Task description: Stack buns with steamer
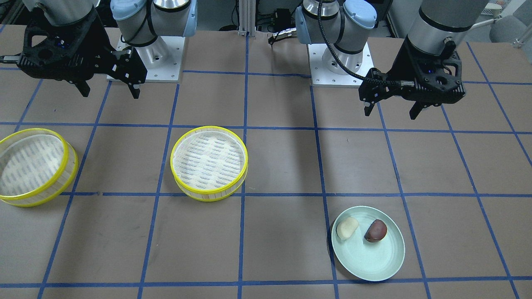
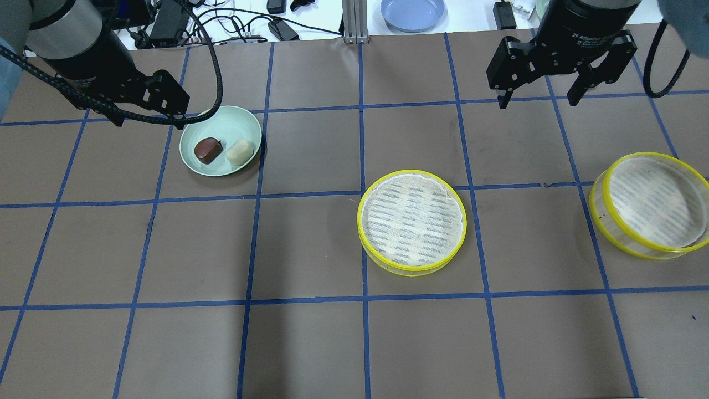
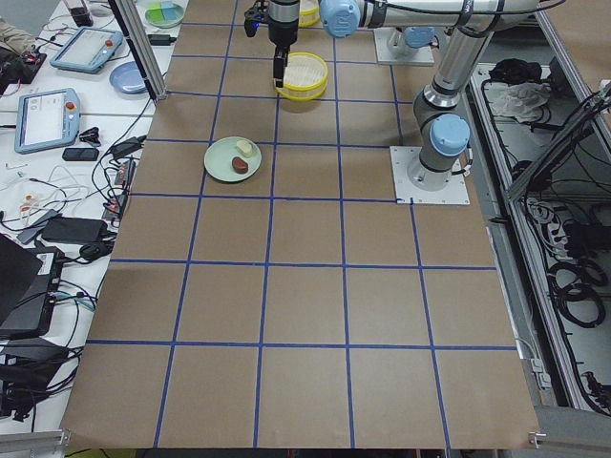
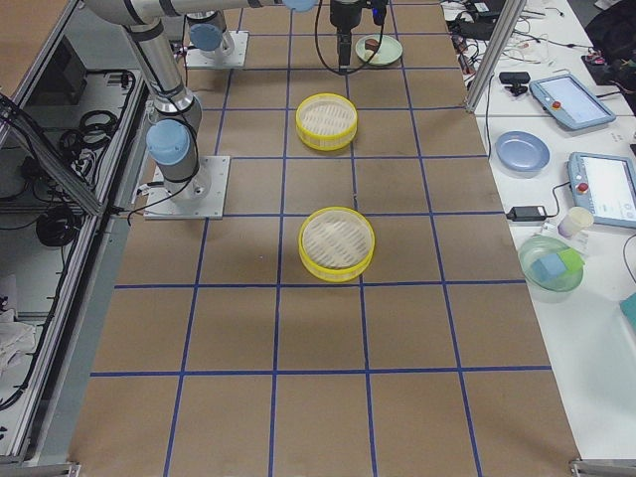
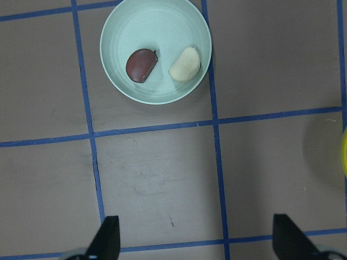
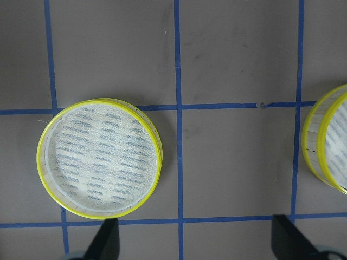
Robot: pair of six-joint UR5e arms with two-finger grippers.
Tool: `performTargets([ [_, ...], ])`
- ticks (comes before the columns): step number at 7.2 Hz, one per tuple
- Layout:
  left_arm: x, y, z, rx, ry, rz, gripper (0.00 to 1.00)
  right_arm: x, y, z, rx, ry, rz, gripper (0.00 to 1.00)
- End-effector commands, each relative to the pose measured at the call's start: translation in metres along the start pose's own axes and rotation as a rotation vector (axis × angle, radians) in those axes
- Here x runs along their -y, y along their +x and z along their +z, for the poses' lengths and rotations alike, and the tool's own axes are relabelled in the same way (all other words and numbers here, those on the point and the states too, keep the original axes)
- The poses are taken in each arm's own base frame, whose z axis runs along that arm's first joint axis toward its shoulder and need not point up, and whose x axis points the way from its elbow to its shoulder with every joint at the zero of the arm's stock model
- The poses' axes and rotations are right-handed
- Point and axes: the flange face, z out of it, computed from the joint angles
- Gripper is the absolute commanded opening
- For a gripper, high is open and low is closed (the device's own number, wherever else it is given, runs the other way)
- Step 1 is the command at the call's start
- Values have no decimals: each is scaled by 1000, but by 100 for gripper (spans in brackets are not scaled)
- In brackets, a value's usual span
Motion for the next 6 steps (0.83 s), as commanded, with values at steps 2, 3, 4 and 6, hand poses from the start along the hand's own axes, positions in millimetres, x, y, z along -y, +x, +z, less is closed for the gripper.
performTargets([
  [2, -4, 2, -3, 2, 3, 2, 100, 0, 0, 1, 0, 0, 1, 100],
  [3, -2, 2, -1, 0, 0, 2, 100, 0, 0, 1, 0, 0, 1, 100],
  [4, -4, 3, 4, -11, -23, 6, 100, 0, 0, 1, 0, 0, -1, 100],
  [6, 13, -5, 42, -18, -39, -10, 100, 0, 0, 1, 0, 0, 1, 100],
])
